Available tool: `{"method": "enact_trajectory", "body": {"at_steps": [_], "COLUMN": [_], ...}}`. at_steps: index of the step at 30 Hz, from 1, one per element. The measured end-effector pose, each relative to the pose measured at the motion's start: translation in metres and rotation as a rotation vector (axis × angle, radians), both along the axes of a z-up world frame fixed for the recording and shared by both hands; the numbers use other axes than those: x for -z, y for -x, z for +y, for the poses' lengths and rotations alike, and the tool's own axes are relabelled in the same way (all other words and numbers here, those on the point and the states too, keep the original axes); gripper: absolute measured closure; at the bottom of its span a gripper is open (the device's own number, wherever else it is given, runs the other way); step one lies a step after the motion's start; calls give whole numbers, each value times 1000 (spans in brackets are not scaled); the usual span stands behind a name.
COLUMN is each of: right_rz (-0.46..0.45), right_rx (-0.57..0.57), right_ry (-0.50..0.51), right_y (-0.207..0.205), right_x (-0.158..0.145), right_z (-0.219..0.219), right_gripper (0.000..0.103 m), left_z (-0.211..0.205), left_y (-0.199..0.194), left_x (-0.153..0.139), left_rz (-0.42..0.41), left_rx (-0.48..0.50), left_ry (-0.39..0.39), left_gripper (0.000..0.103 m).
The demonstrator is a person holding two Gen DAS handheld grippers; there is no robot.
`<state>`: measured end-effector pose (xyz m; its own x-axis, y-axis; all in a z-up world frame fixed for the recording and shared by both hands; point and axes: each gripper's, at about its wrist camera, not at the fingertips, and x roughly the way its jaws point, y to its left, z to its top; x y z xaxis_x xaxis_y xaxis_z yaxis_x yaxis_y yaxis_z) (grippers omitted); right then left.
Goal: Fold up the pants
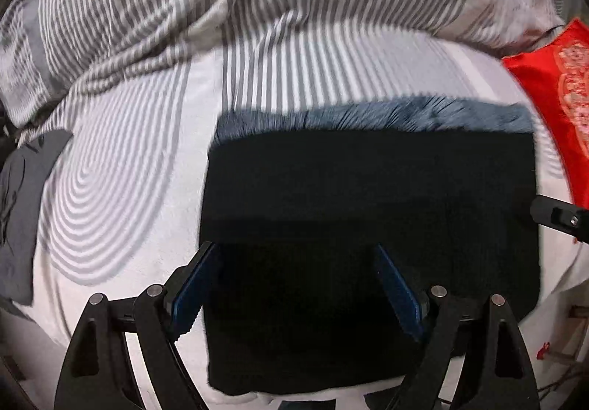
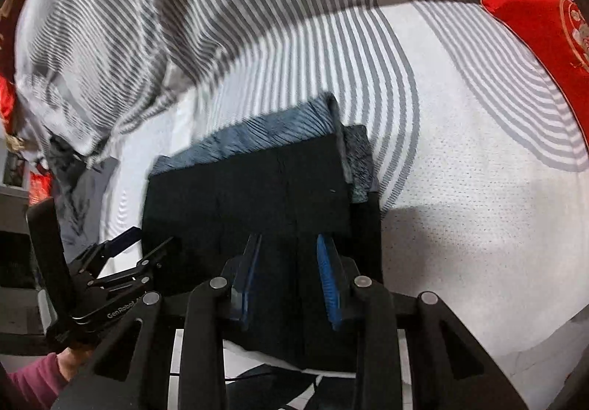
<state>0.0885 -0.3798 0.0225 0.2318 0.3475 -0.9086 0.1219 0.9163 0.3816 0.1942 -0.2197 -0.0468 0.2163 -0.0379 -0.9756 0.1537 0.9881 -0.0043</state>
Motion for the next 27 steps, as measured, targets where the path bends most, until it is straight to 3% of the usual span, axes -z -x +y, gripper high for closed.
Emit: {"method": "enact_trajectory", "body": {"at_steps": [4, 7, 27], "right_rz": [29, 33, 20], "right_rx": [22, 29, 24], "right_ry": [-25, -33, -4], "right_y": [0, 0, -3], "right_x": [23, 27, 28], "right_z": [-6, -7, 7], "right_gripper": [70, 70, 52], "left_z": [-4, -10, -6], "left_y": [1, -3, -11], "left_x": [13, 18, 29], "left_rz": [-6, 5, 58], "left_rx": [20, 42, 6], "left_ry": [-27, -25, 35], "left_gripper": [15, 1, 1]}}
